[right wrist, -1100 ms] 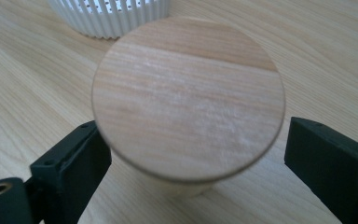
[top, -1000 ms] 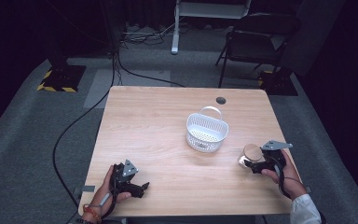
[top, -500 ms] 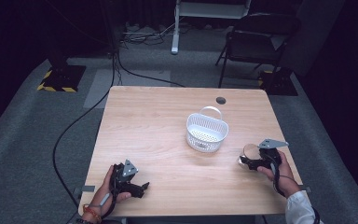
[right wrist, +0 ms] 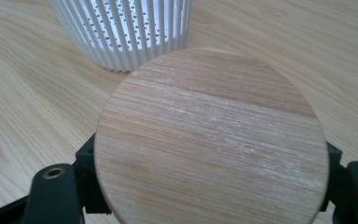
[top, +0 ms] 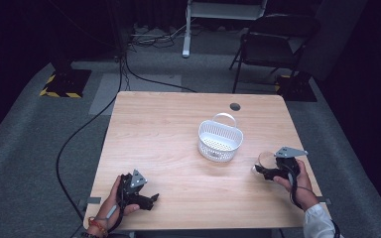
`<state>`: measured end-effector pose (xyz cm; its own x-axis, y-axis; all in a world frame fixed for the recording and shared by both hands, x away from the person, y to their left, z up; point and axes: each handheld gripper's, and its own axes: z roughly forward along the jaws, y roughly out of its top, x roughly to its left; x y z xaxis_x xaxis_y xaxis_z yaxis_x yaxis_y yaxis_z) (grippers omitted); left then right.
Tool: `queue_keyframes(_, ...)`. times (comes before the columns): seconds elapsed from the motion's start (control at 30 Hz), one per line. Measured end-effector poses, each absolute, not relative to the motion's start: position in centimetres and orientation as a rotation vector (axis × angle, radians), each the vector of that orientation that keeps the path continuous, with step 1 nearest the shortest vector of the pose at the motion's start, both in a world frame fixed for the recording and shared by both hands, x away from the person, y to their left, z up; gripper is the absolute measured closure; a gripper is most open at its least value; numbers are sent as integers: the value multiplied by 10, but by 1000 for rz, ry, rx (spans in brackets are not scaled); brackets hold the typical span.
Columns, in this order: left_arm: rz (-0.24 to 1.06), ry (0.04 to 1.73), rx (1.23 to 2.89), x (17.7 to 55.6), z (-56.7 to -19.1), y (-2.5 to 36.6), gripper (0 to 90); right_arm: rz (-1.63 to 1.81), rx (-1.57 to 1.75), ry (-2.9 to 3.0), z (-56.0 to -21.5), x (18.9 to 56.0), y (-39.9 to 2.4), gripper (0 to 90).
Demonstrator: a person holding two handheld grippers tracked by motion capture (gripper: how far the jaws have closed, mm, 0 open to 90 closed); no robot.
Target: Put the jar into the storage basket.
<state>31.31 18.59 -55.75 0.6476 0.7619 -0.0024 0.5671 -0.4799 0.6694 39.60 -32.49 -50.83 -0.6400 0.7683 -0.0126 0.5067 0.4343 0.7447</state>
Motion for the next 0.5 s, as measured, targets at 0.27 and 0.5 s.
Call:
queue_keyframes(0.27, 392, 1028, 2220, 313, -558, 186, 0, 1056, 1060, 2338, -481, 393, -316, 255)
queue_keyframes(0.5, 392, 1028, 2220, 313, -557, 186, 0, 1092, 1017, 2344, -453, 397, -300, 255)
